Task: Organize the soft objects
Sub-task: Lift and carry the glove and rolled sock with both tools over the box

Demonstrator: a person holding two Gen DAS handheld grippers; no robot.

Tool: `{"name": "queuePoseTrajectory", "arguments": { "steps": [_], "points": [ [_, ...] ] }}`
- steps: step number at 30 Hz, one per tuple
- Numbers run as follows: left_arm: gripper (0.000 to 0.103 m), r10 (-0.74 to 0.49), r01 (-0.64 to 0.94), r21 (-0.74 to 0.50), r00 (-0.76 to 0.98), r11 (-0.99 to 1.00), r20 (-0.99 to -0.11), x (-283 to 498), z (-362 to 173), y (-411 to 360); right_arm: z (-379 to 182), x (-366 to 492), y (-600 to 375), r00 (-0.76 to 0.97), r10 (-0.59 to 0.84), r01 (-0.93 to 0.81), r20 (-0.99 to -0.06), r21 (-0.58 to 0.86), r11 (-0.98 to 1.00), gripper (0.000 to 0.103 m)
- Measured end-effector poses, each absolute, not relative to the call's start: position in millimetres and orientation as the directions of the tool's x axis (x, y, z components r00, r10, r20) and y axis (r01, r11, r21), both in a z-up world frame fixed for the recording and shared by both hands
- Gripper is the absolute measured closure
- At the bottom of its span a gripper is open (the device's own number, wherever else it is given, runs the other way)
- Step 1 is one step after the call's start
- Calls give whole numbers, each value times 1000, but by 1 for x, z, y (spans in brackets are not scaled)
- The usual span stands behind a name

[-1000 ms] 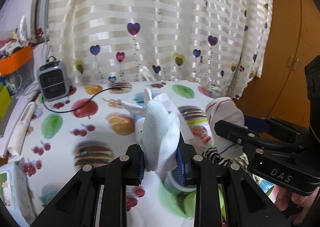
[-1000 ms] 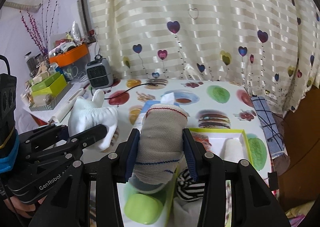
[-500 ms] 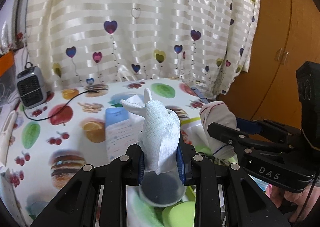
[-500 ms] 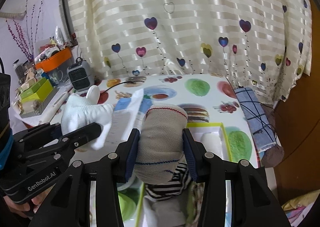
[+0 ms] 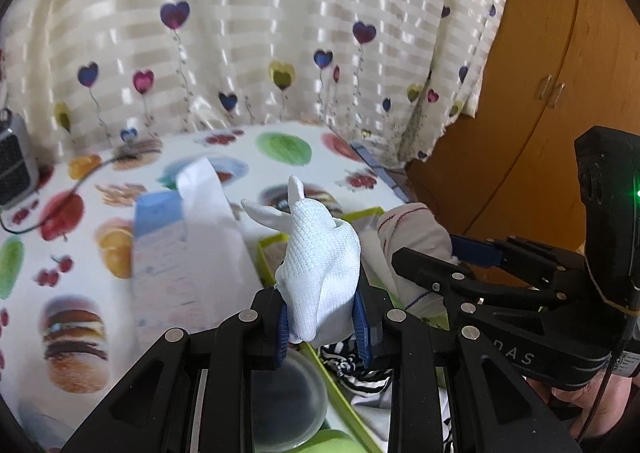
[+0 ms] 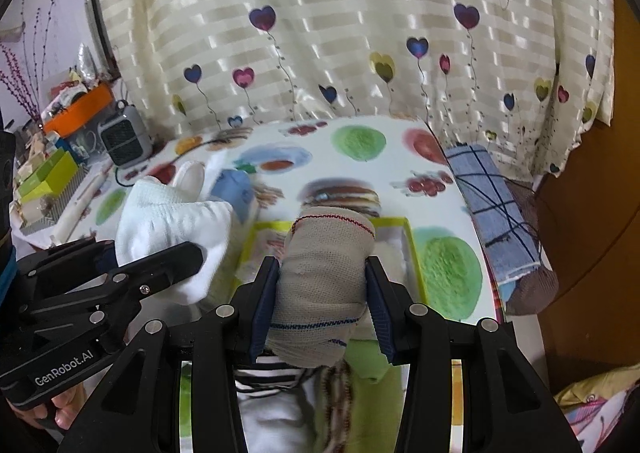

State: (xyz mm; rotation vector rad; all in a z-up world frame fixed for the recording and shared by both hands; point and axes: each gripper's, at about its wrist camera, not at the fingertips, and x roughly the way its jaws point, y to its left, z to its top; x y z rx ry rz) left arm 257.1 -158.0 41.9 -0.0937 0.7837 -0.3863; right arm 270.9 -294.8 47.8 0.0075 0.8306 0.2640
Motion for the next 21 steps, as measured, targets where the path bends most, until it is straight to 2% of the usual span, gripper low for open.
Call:
{"name": "queuePoseTrajectory", "arguments": {
  "steps": [10, 21],
  "points": [
    [76, -403, 317, -260, 574, 912, -713, 282, 19, -174, 26, 274, -304, 584, 209, -236, -784, 83, 968, 57],
    [68, -395, 317, -251, 565, 914, -724, 287, 16, -177, 25, 269, -309, 595, 214, -235, -775, 87, 968, 56]
  ]
}}
